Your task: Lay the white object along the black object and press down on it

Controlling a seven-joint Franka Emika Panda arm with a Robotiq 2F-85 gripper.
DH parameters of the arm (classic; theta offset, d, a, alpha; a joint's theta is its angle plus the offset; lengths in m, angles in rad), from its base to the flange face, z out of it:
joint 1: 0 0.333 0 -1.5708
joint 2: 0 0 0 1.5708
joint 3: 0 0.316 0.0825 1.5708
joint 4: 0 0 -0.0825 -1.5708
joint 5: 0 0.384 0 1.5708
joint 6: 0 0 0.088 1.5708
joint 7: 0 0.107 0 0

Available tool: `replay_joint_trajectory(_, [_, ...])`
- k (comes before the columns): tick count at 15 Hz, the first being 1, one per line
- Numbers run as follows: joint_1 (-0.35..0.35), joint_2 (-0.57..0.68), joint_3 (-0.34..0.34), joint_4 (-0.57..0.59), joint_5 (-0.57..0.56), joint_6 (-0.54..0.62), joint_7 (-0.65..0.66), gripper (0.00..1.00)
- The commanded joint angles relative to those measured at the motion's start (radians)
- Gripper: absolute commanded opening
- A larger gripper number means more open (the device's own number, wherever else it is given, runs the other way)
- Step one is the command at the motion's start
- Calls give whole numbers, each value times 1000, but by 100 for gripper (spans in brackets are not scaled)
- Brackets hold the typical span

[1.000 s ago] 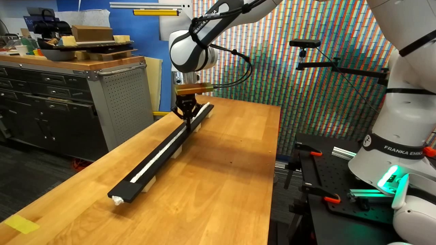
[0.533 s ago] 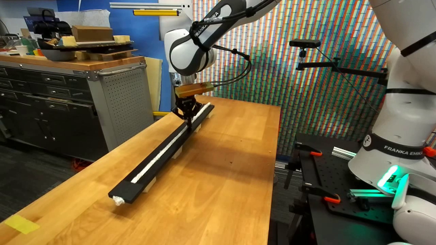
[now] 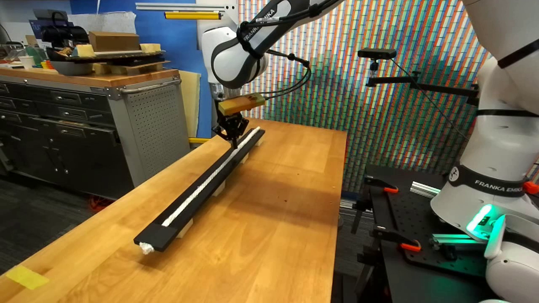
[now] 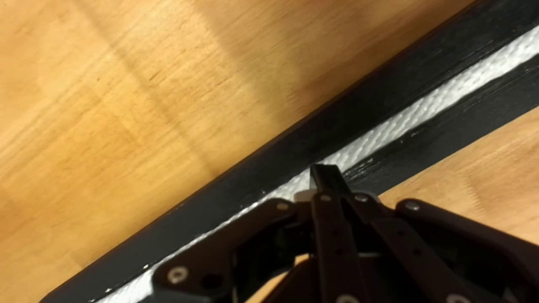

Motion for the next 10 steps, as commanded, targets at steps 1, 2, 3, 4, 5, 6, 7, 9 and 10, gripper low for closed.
replay_joint_trajectory(1, [4, -9, -27, -2, -21, 19, 8, 0])
replay_joint_trajectory(2, [1, -2, -27, 6, -18, 14, 2, 0])
replay_joint_trajectory(3, [-2, 4, -26, 11, -15, 12, -4, 0])
replay_joint_trajectory(4, [-2, 9, -26, 15, -14, 13, -5, 0])
replay_joint_trajectory(5, [-4, 20, -22, 24, -10, 10, -9, 0])
replay_joint_trajectory(6, [-5, 29, -19, 32, -7, 8, -11, 0])
replay_joint_trajectory(7, [-7, 43, -15, 45, -2, 3, -13, 0])
replay_joint_trajectory(9, [-10, 76, -9, 72, 6, -6, -13, 0])
replay_joint_trajectory(10, [-11, 94, -8, 88, 7, -15, -13, 0])
